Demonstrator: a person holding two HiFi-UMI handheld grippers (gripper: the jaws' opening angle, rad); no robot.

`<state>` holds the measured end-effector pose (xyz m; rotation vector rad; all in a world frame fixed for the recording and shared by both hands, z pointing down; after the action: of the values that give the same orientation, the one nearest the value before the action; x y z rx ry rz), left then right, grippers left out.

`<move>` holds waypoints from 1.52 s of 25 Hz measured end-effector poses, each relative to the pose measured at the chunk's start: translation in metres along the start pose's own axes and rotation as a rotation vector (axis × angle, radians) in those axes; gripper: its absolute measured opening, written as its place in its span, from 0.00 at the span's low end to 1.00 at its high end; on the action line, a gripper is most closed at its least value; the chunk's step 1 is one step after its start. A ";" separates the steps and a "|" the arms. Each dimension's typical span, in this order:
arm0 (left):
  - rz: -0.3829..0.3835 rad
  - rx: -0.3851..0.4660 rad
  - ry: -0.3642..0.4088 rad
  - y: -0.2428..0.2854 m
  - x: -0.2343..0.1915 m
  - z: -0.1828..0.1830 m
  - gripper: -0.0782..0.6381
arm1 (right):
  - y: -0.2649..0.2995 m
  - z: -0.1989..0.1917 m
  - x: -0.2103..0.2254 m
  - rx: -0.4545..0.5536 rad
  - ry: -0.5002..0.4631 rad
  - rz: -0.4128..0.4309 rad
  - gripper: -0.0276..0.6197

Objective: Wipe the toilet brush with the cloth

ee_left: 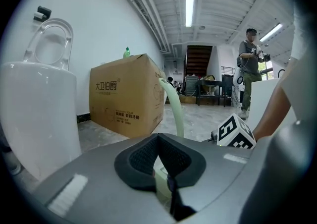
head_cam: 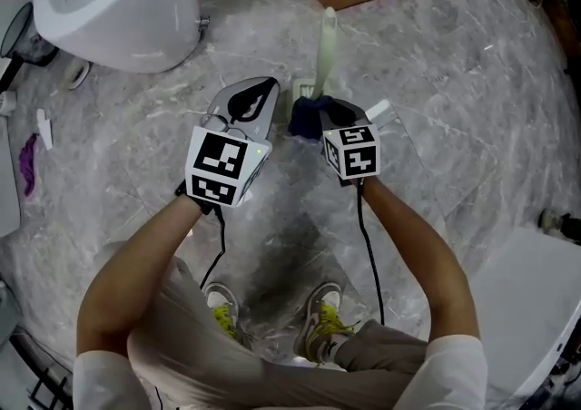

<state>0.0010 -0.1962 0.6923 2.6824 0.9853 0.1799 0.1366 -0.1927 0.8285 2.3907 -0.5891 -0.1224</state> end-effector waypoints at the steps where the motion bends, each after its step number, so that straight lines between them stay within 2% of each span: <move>1: 0.002 0.000 0.011 0.000 0.000 0.000 0.11 | 0.001 -0.001 0.000 0.002 -0.003 -0.001 0.12; 5: 0.001 -0.020 0.025 0.001 0.001 -0.006 0.11 | 0.007 -0.007 0.000 0.018 0.008 -0.017 0.12; 12: -0.018 -0.031 0.032 0.001 0.006 -0.010 0.11 | 0.025 -0.029 0.004 0.026 0.083 -0.064 0.12; 24: -0.029 -0.060 0.048 0.006 0.007 -0.021 0.11 | 0.047 -0.050 0.002 -0.042 0.064 -0.106 0.11; 28: -0.034 -0.065 0.049 0.006 0.007 -0.022 0.11 | 0.050 -0.053 0.001 -0.071 0.029 -0.095 0.11; 34: -0.044 -0.069 0.046 0.005 0.010 -0.021 0.11 | 0.056 -0.054 -0.004 -0.127 -0.067 -0.027 0.12; 36: -0.049 -0.070 0.051 0.004 0.012 -0.021 0.11 | 0.055 -0.053 -0.005 -0.105 -0.061 -0.033 0.13; 38: -0.049 -0.072 0.052 0.004 0.013 -0.021 0.11 | 0.051 -0.054 -0.005 -0.055 -0.005 -0.033 0.19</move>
<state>0.0091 -0.1859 0.7141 2.5982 1.0391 0.2706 0.1251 -0.1931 0.9015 2.3478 -0.5426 -0.1572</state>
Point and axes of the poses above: the fingertips, and each gripper's own axes: y forward along the fingers, x to its right, z out of its top, the point moved 3 cm from there along -y, backward along the fingers, and after that the axes turned 5 degrees about z, right-handed, at the moved point
